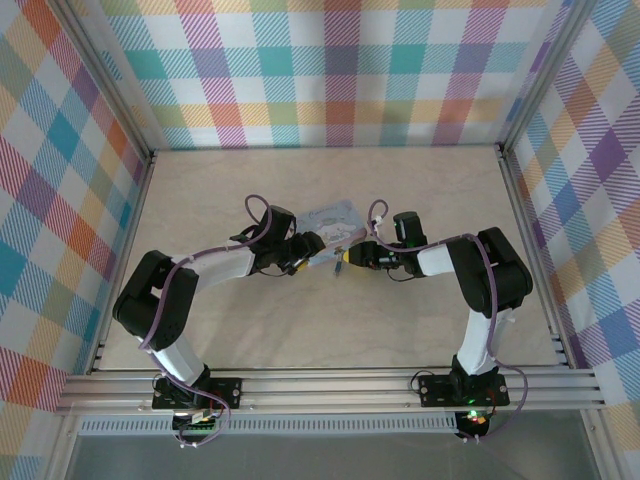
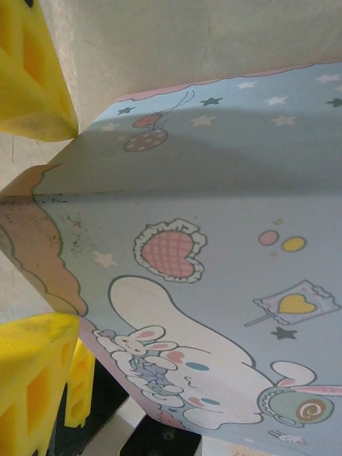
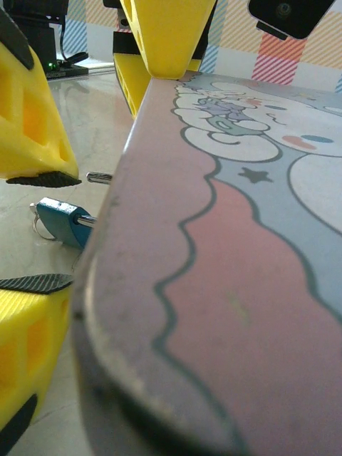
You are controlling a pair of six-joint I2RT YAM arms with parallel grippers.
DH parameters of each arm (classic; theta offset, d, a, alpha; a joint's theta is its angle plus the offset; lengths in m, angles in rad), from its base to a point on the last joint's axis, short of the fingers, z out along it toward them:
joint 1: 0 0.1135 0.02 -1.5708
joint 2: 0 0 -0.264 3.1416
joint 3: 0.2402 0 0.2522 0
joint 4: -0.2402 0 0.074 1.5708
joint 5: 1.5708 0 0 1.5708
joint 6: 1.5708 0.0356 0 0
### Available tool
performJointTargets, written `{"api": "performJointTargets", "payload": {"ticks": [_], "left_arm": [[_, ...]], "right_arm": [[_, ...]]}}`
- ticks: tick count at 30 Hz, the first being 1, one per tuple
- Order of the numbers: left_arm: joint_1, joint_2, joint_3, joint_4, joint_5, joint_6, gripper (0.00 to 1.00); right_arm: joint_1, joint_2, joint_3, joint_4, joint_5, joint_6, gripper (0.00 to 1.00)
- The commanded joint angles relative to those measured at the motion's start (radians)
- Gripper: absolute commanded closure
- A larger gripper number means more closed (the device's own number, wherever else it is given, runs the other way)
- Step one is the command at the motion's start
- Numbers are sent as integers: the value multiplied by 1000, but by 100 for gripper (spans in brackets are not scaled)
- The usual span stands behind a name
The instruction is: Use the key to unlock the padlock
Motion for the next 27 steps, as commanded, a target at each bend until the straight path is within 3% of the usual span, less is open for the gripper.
{"api": "performJointTargets", "payload": {"ticks": [1, 7, 16, 21, 27], "left_arm": [[-12, 21, 2, 25, 6, -9, 37], [-18, 25, 7, 26, 8, -12, 39], [-22, 31, 13, 27, 5, -15, 40], [-24, 30, 16, 27, 5, -17, 40], [-26, 36, 21, 31, 4, -20, 40]], "right_arm": [[-4, 9, -2, 20, -33, -12, 60], [-1, 30, -20, 117, -26, 27, 61], [8, 42, -18, 147, -5, 30, 64], [11, 51, -28, 153, 1, 25, 70], [21, 50, -58, 167, 22, 30, 70]]}}
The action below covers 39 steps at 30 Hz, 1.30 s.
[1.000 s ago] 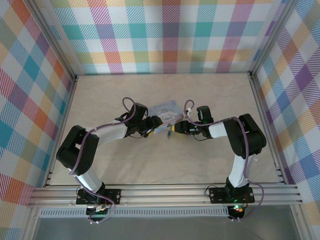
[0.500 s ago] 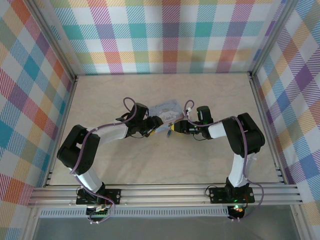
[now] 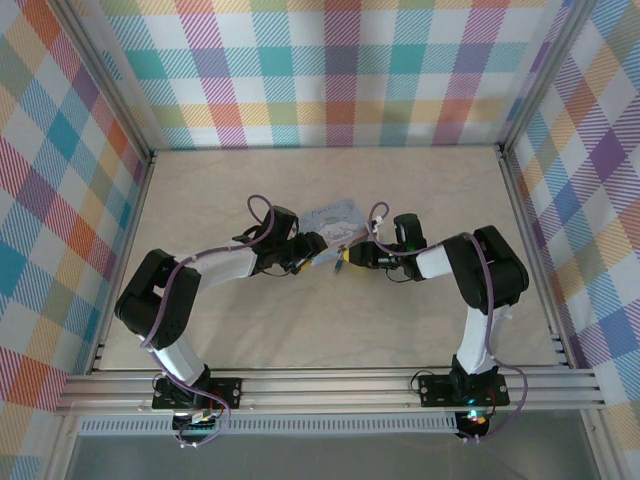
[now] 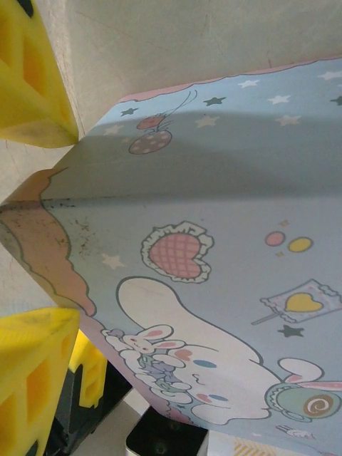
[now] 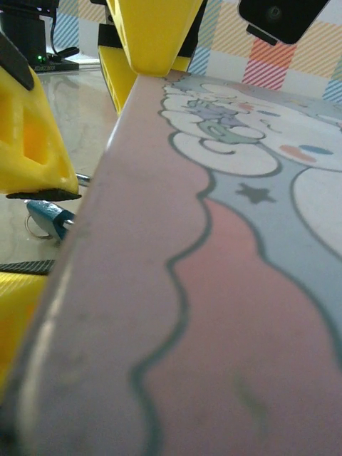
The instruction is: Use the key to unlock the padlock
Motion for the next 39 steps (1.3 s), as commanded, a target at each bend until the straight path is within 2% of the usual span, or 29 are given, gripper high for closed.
{"api": "performJointTargets", "payload": {"ticks": [1, 11, 28, 39], "left_arm": [[-14, 24, 18, 3, 2, -3, 40], [-15, 21, 21, 2, 0, -5, 40], [-17, 33, 29, 7, 10, -4, 40], [-26, 43, 39, 10, 11, -6, 40]], "right_arm": [[13, 17, -34, 73, 14, 3, 69], [25, 30, -61, 186, 36, 49, 69], [48, 57, -36, 203, 62, 73, 70], [61, 73, -32, 277, 95, 153, 72]]}}
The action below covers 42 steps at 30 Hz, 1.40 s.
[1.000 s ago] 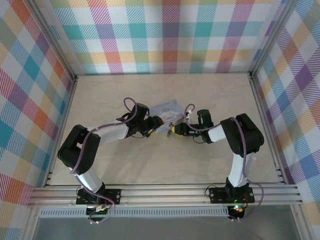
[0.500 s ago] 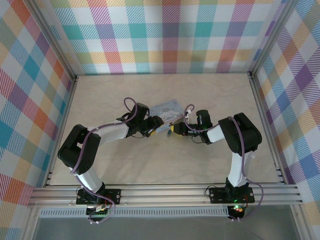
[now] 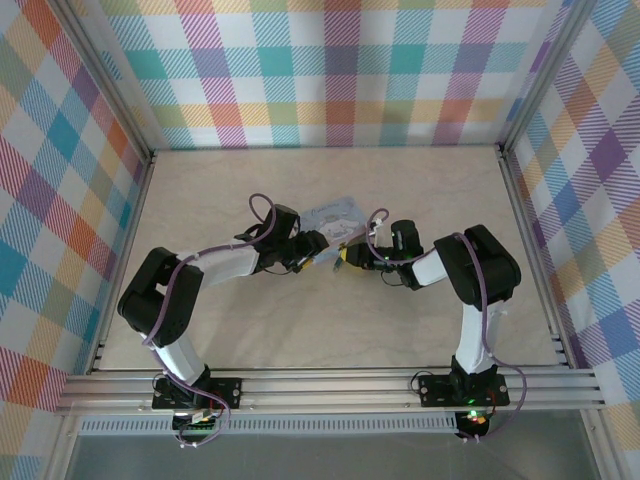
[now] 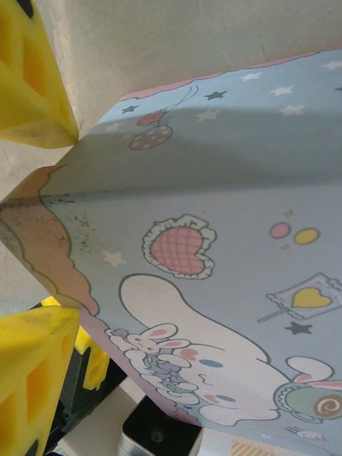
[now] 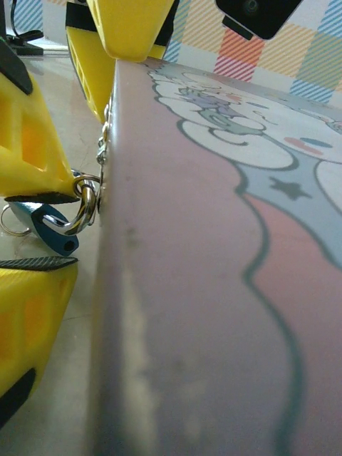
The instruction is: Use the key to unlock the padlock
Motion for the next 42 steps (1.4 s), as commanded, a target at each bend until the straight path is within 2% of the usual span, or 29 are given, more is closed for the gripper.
{"api": "performJointTargets", "payload": {"ticks": [1, 6, 11, 21, 32, 42], "left_arm": [[-23, 24, 18, 12, 12, -1, 41], [-27, 23, 17, 13, 12, -2, 41], [-29, 21, 17, 16, 13, -3, 41], [-30, 17, 12, 12, 5, -2, 41], [-30, 0, 5, -9, -19, 2, 40], [-30, -17, 13, -14, -12, 6, 39]], "right_arm": [[25, 26, 18, 47, -2, 42, 73], [35, 36, 14, 80, 28, 66, 74], [35, 64, -4, 185, 52, 123, 82], [35, 53, -16, 180, 99, 126, 94], [21, 13, -42, 202, 151, 165, 96], [13, -36, -57, 138, 212, 206, 96]]}}
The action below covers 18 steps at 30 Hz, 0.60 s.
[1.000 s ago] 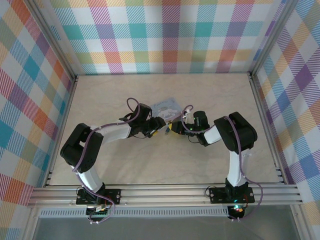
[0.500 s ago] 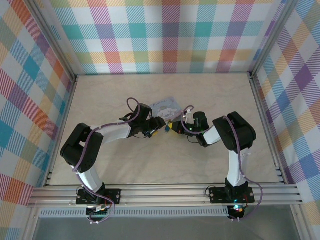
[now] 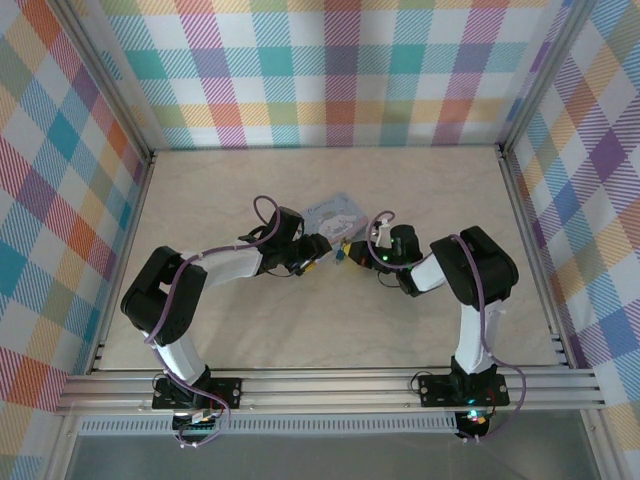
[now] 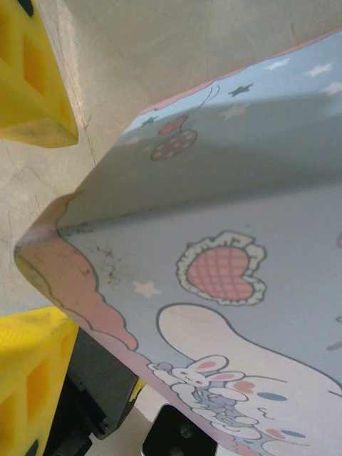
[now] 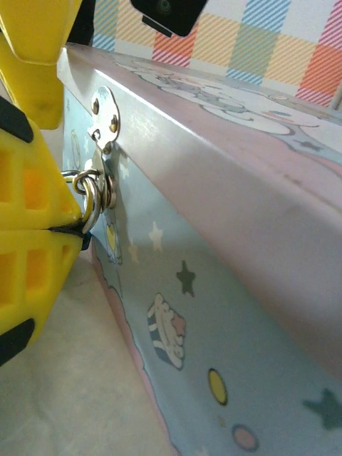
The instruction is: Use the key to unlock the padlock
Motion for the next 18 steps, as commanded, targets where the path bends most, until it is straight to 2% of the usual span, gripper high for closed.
{"api": "performJointTargets", "payload": {"ticks": [1, 7, 18], "left_arm": [[-10, -33, 14, -15, -9, 7, 39], [-10, -51, 24, -42, -18, 30, 37], [-21, -126, 79, -184, -108, 142, 34]], "right_arm": [[-5, -44, -7, -17, 42, 25, 96], [-9, -96, 3, -124, 90, 35, 97], [-15, -155, 65, -373, 148, 58, 97]]}}
